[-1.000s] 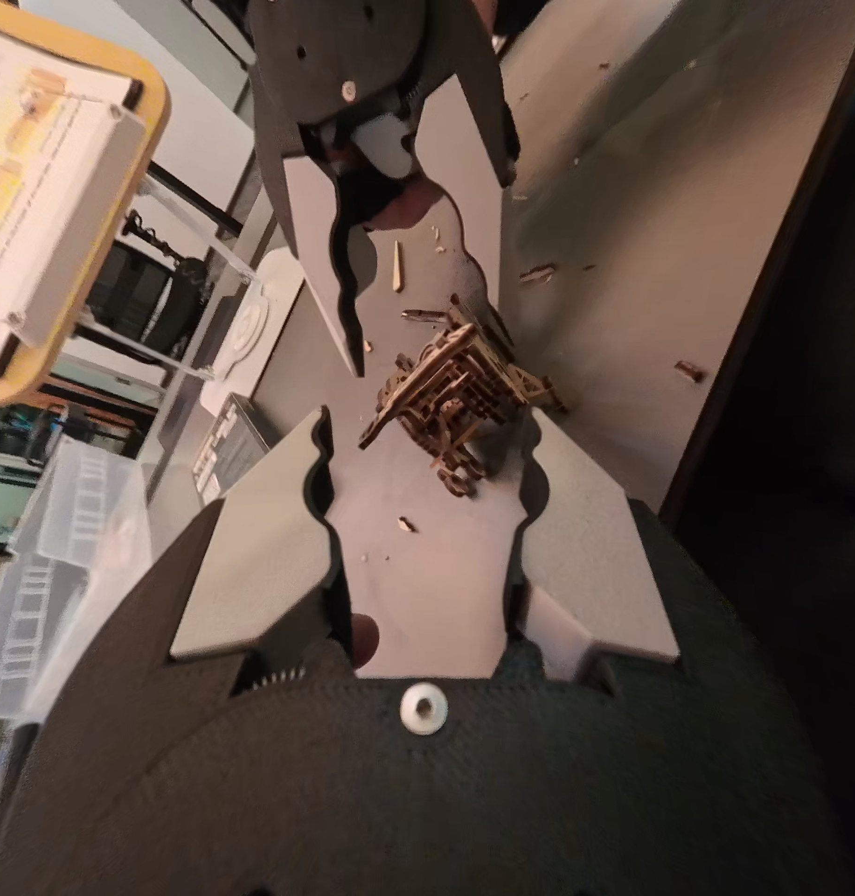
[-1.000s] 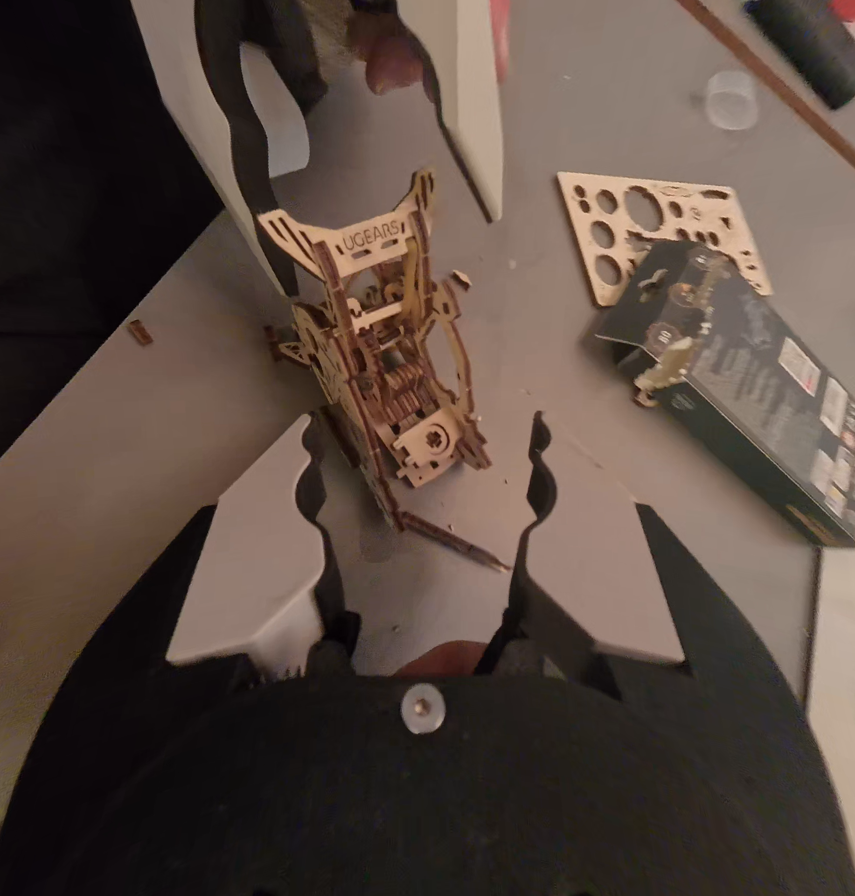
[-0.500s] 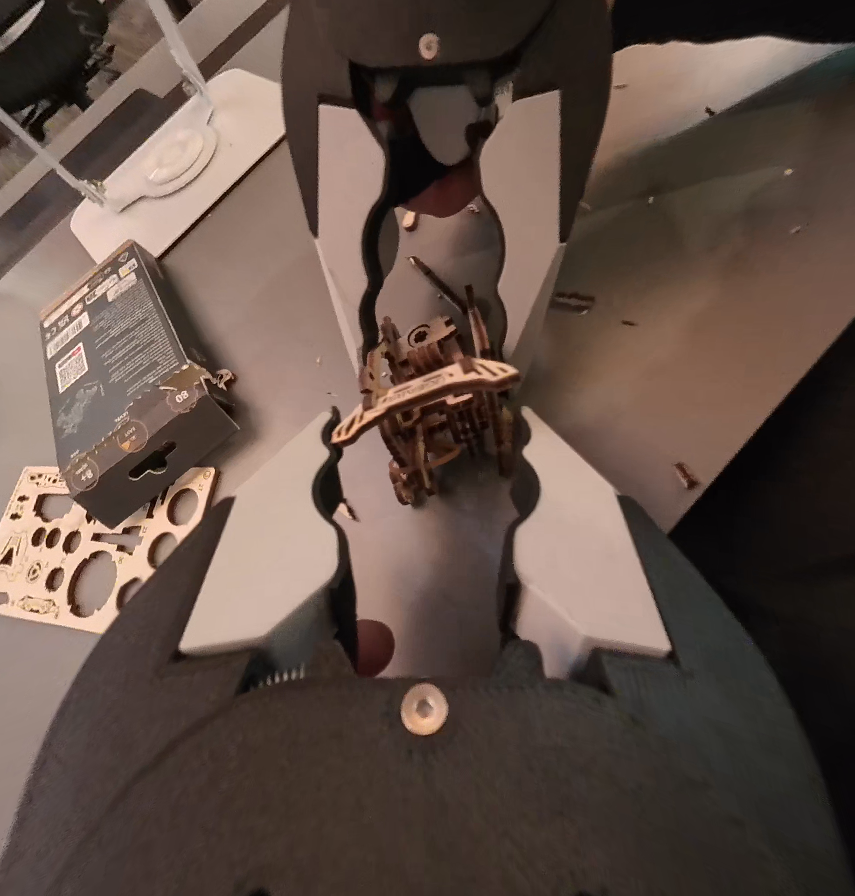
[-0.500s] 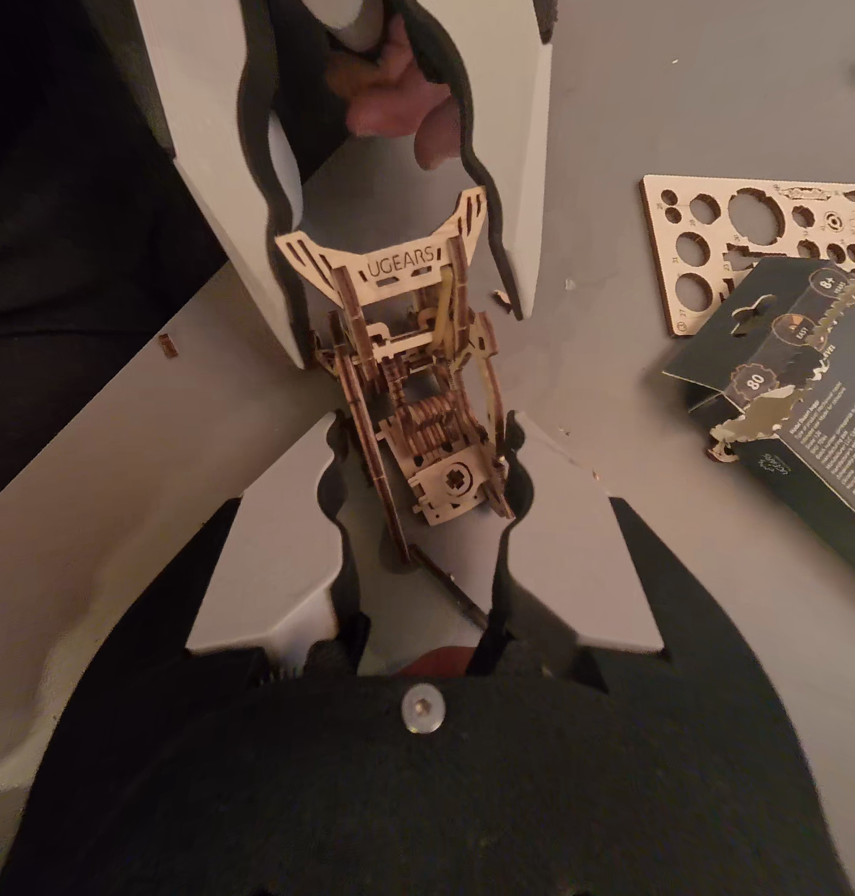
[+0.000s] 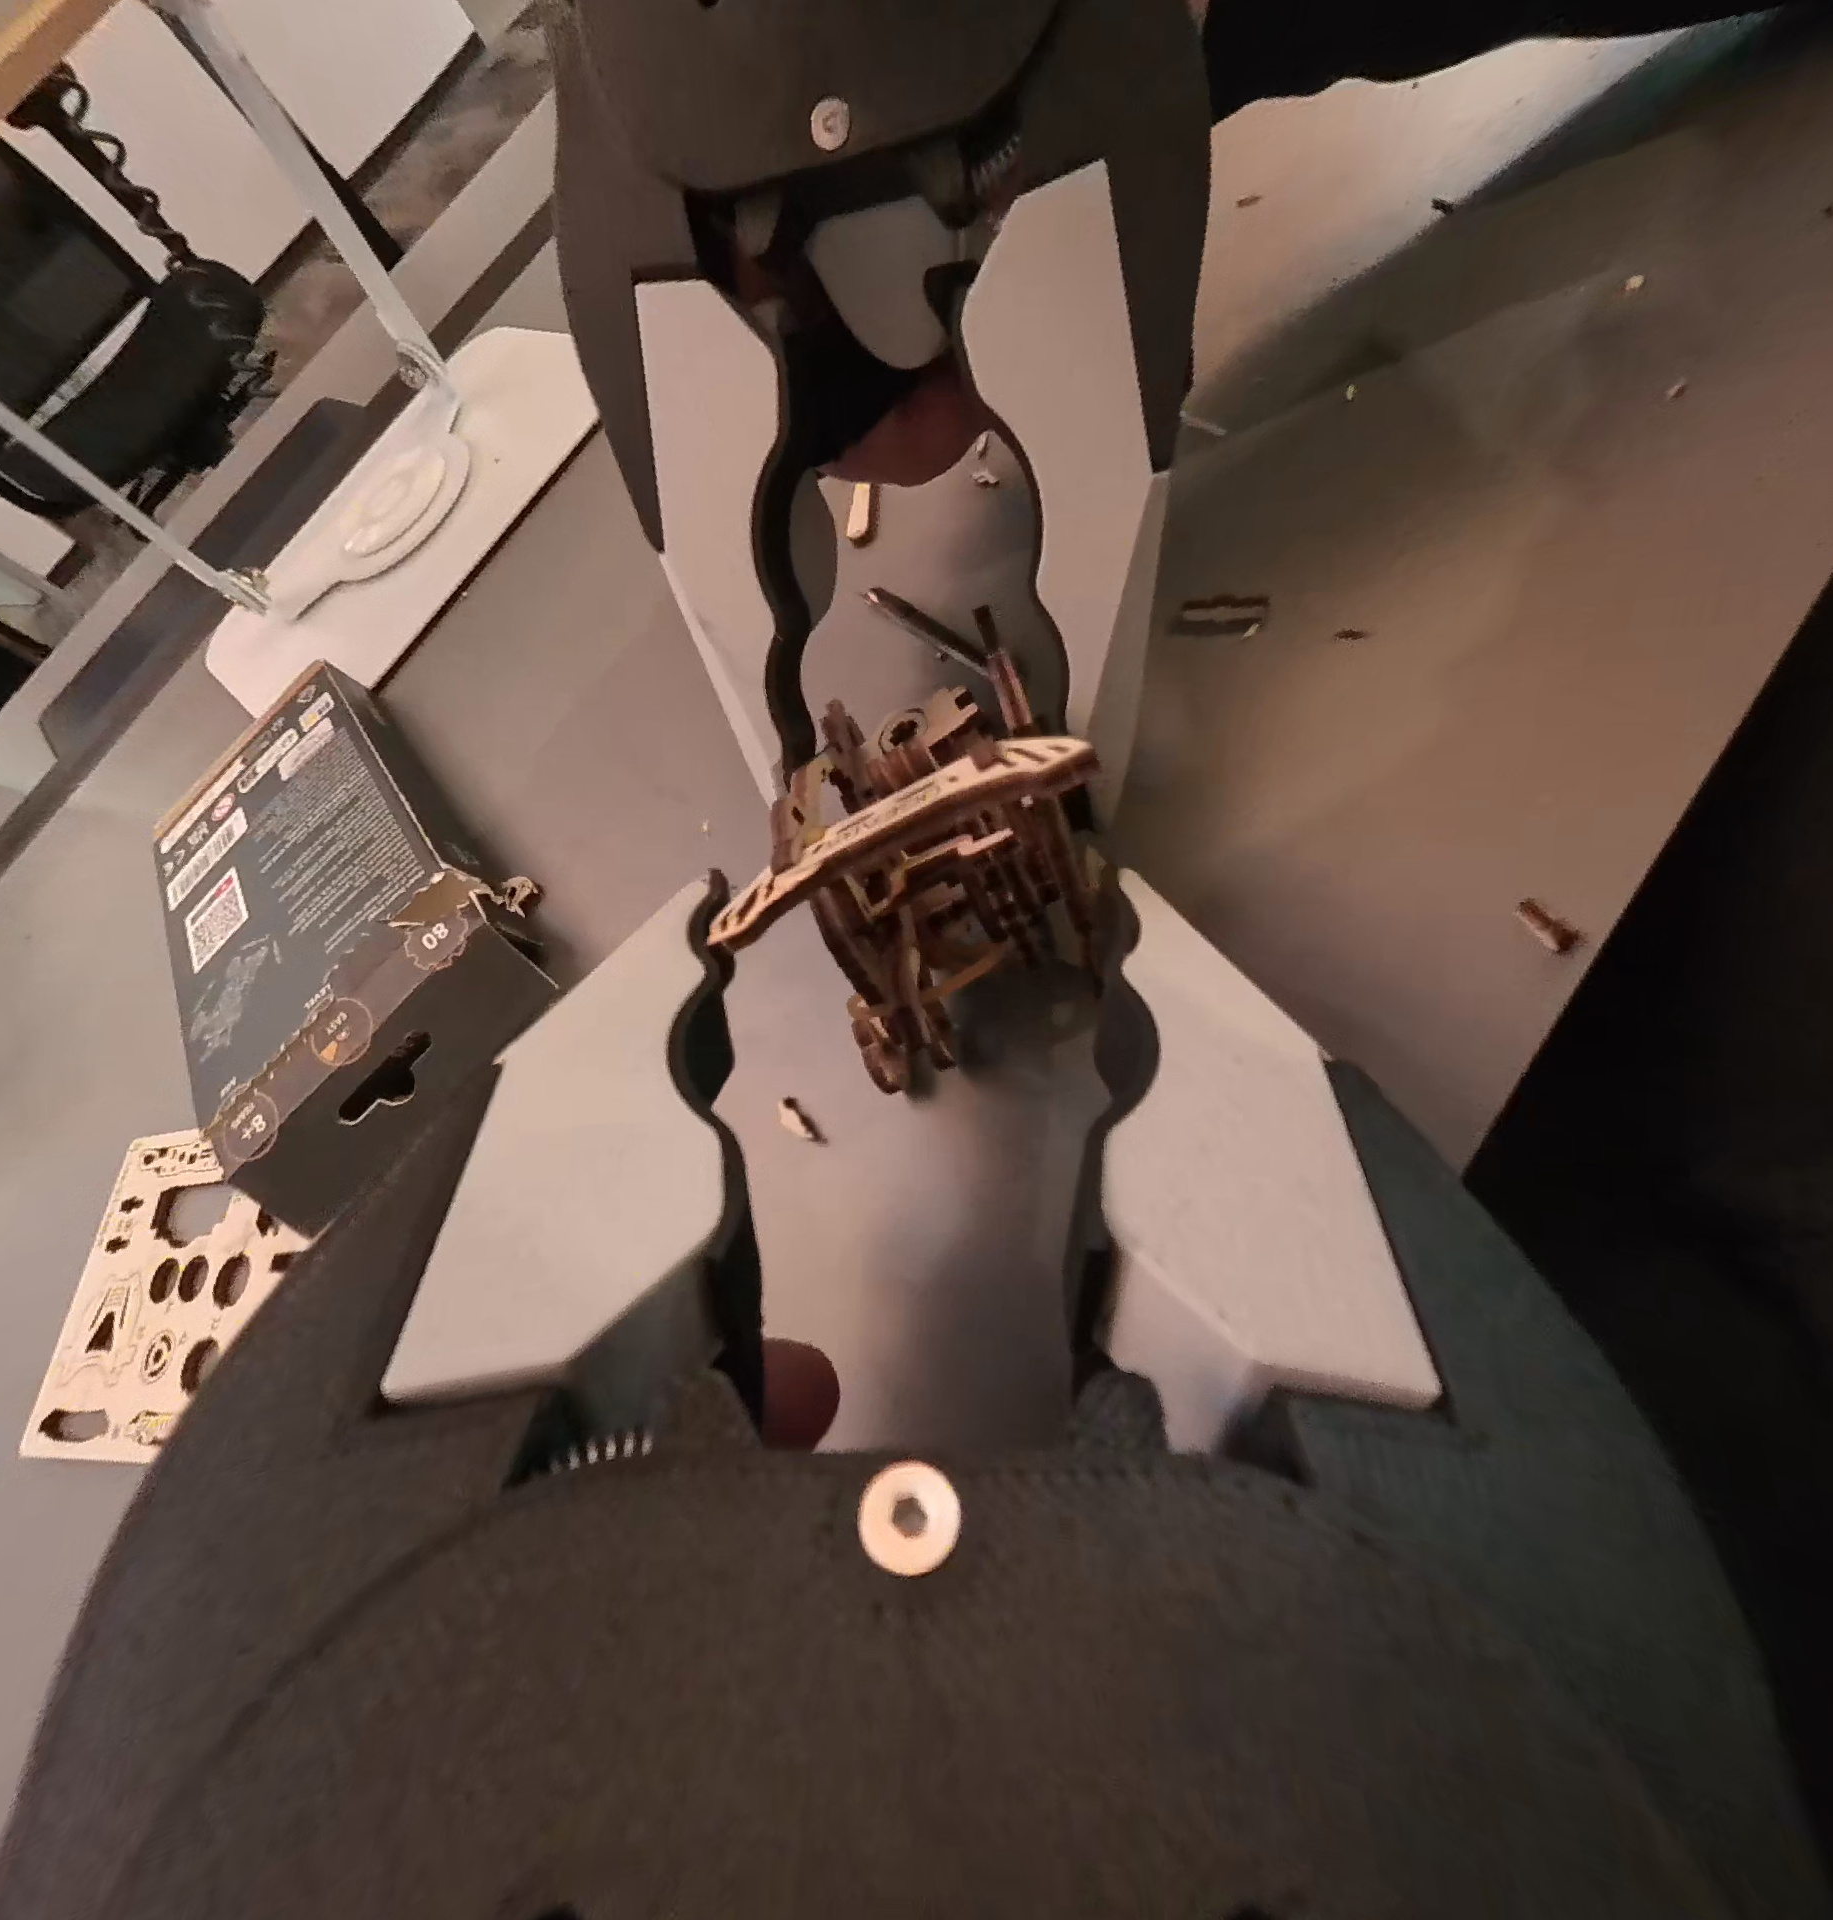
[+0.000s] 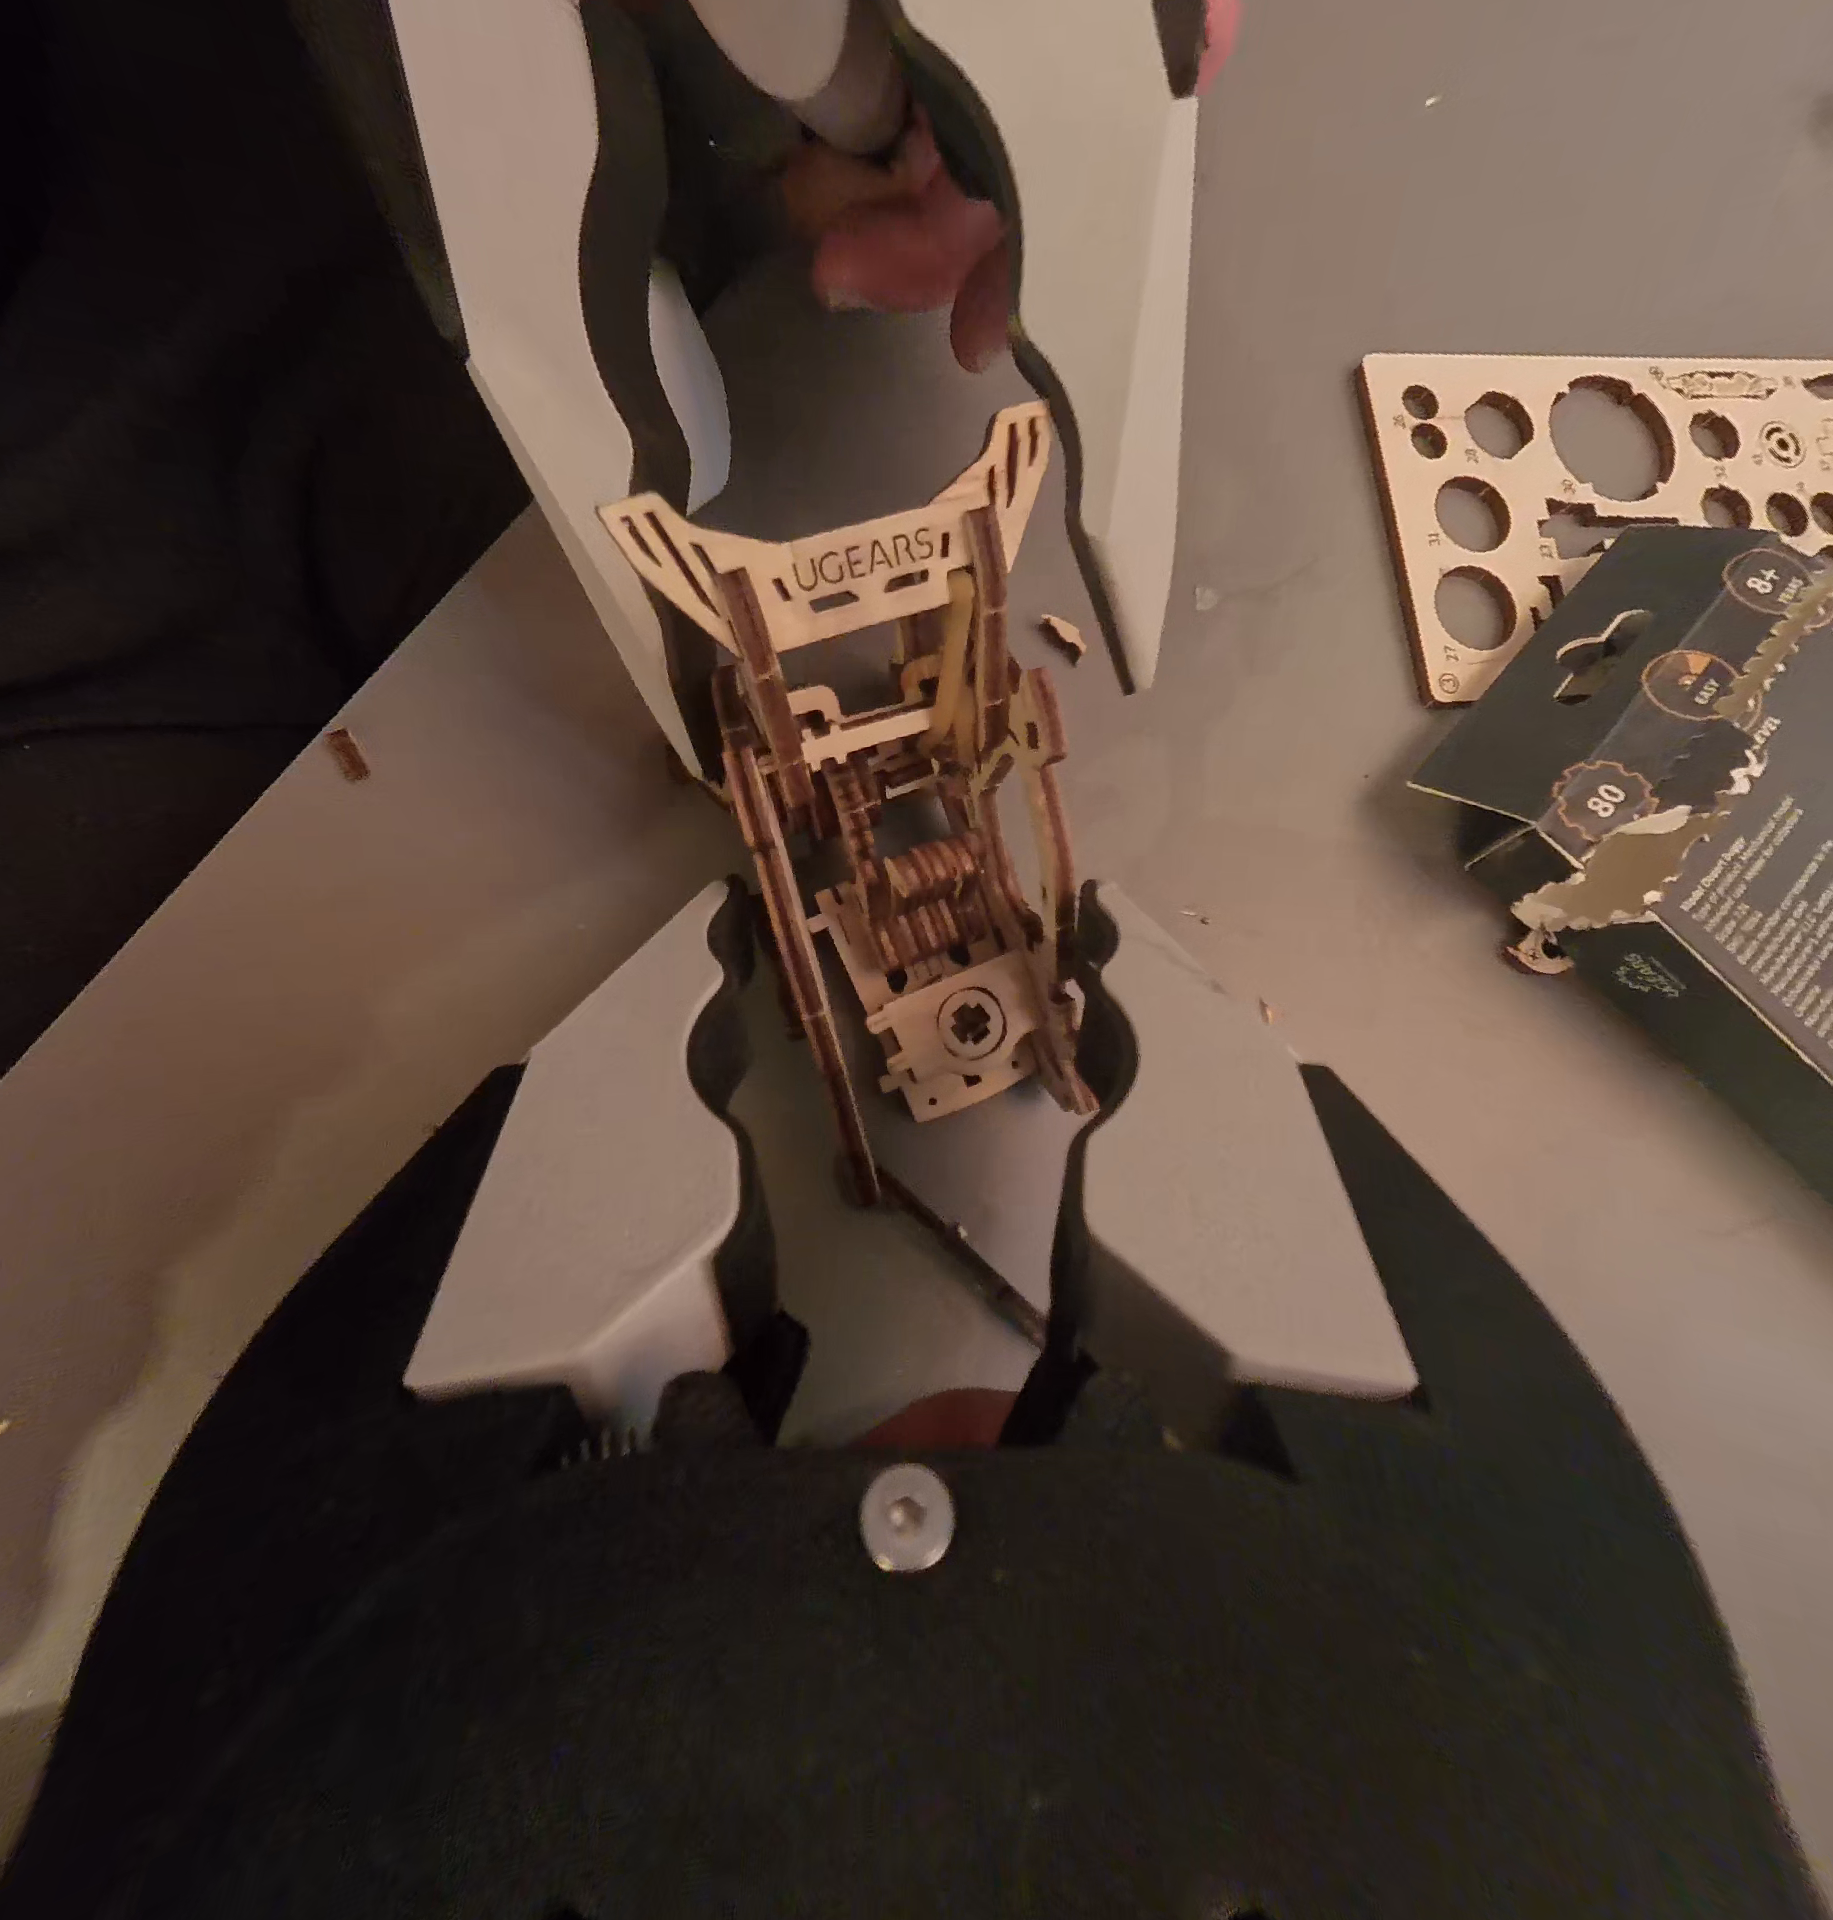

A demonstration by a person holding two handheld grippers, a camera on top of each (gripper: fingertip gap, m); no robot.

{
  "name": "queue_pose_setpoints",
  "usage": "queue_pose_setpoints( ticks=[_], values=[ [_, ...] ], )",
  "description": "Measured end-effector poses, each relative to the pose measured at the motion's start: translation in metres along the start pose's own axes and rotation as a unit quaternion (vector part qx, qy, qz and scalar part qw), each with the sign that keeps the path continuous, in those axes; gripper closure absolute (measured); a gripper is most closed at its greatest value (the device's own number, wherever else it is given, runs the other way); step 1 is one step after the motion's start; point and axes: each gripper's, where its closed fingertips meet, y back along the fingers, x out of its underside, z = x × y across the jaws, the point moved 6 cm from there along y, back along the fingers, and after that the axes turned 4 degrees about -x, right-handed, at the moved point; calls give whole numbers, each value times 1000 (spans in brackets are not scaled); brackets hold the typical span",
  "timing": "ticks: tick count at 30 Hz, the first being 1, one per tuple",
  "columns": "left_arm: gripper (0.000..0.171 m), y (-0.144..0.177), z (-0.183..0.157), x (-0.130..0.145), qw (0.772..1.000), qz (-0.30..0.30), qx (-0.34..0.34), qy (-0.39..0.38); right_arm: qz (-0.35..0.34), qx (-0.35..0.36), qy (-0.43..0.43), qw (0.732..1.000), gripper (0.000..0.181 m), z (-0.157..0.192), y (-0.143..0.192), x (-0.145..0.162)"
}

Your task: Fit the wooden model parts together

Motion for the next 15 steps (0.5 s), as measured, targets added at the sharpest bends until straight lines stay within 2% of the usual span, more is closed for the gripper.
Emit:
queue_pose_setpoints(
  ticks=[6,8,15],
  values=[
    [105,4,3,2,1000,-2,5,-28,-13,-1,-4,1000,123,-1,1,-2],
    [103,3,4,2,1000,-1,10,-27,-18,-8,-6,1000,129,-1,2,-2],
    [101,2,4,1,999,4,20,-26,-18,-18,-25,999,133,-2,2,-1]
  ],
)
